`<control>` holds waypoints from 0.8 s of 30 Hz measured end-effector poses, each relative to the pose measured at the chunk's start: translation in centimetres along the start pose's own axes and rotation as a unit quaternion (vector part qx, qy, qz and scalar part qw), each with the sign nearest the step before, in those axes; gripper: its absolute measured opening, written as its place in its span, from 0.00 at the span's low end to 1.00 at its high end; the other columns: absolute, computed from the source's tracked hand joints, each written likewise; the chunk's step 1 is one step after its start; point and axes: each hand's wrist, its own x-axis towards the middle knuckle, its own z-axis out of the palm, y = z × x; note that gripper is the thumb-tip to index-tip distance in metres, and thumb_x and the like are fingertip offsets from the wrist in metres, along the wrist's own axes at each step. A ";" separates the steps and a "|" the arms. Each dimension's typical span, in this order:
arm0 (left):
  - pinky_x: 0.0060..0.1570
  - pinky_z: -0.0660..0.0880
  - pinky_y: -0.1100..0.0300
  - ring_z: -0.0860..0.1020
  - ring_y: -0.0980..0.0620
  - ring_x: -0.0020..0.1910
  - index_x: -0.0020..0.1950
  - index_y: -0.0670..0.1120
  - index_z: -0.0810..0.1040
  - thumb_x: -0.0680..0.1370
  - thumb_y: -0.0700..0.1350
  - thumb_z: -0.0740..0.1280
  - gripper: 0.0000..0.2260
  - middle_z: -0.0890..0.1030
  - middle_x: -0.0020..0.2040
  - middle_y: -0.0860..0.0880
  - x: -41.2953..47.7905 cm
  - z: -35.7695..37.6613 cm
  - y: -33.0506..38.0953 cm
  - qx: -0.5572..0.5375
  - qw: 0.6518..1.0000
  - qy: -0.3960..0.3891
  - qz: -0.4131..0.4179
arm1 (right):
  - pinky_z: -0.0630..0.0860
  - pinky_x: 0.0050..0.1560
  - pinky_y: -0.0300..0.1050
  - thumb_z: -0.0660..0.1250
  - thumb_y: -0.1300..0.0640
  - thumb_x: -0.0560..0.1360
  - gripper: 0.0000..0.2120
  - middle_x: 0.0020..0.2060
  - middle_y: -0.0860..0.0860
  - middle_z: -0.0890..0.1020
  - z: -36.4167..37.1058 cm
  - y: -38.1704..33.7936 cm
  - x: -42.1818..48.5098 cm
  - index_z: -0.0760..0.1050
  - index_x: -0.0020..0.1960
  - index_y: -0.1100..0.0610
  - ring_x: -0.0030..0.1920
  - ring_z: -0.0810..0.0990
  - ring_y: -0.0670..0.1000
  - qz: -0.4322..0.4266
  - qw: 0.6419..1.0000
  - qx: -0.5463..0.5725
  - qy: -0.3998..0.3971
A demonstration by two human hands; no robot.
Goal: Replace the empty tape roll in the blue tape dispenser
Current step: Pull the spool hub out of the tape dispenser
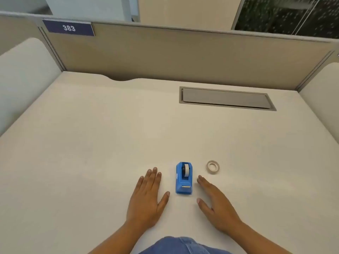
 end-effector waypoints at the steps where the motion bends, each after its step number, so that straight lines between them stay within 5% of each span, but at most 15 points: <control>1: 0.71 0.34 0.60 0.38 0.56 0.76 0.76 0.52 0.38 0.78 0.66 0.41 0.31 0.39 0.77 0.56 0.0 -0.3 0.0 0.001 1.000 0.005 0.002 | 0.55 0.71 0.35 0.63 0.48 0.78 0.29 0.73 0.34 0.58 -0.3 -0.3 0.5 0.54 0.76 0.42 0.72 0.58 0.36 0.013 0.999 0.032 0.014; 4: 0.73 0.34 0.60 0.37 0.57 0.76 0.76 0.53 0.38 0.78 0.66 0.42 0.31 0.41 0.78 0.55 0.3 -0.3 0.0 0.007 1.000 0.015 0.007 | 0.69 0.66 0.39 0.65 0.55 0.78 0.27 0.70 0.39 0.69 -1.7 -1.6 2.4 0.62 0.74 0.46 0.67 0.69 0.37 0.027 0.993 0.100 0.051; 7: 0.74 0.36 0.58 0.37 0.57 0.75 0.77 0.52 0.39 0.77 0.66 0.41 0.32 0.41 0.78 0.55 0.0 -0.4 0.3 0.003 1.000 0.010 0.013 | 0.75 0.49 0.34 0.64 0.57 0.77 0.24 0.66 0.38 0.72 -2.9 -3.1 4.2 0.66 0.70 0.42 0.57 0.76 0.37 -0.001 0.991 0.119 0.055; 12: 0.74 0.40 0.56 0.42 0.54 0.77 0.76 0.51 0.34 0.71 0.73 0.52 0.45 0.40 0.77 0.54 0.3 -1.3 0.4 -0.066 0.997 -0.029 0.005 | 0.68 0.43 0.27 0.70 0.48 0.72 0.26 0.64 0.32 0.70 -4.1 -4.6 6.6 0.66 0.68 0.39 0.43 0.80 0.37 -0.001 1.000 0.024 -0.011; 16: 0.74 0.55 0.53 0.52 0.55 0.76 0.76 0.57 0.39 0.64 0.72 0.67 0.52 0.48 0.79 0.56 2.1 -2.8 1.5 -0.199 0.978 -0.065 0.008 | 0.64 0.44 0.25 0.72 0.50 0.70 0.25 0.61 0.36 0.76 -4.5 -5.1 7.8 0.69 0.65 0.41 0.41 0.80 0.39 0.010 0.999 -0.027 -0.039; 20: 0.67 0.60 0.65 0.61 0.62 0.71 0.71 0.68 0.37 0.61 0.64 0.77 0.55 0.58 0.76 0.61 3.9 -3.4 3.4 -0.306 0.948 -0.082 0.023 | 0.61 0.43 0.25 0.74 0.52 0.69 0.25 0.57 0.38 0.79 -4.2 -5.4 8.2 0.70 0.64 0.42 0.44 0.78 0.40 0.013 0.998 -0.045 -0.031; 24: 0.58 0.60 0.82 0.64 0.72 0.65 0.74 0.64 0.39 0.62 0.55 0.80 0.57 0.65 0.71 0.64 5.0 -2.4 4.4 -0.403 0.909 -0.106 0.019 | 0.66 0.43 0.28 0.73 0.54 0.70 0.18 0.53 0.41 0.81 -4.3 -5.5 8.5 0.75 0.58 0.44 0.43 0.77 0.41 -0.016 0.997 -0.064 -0.036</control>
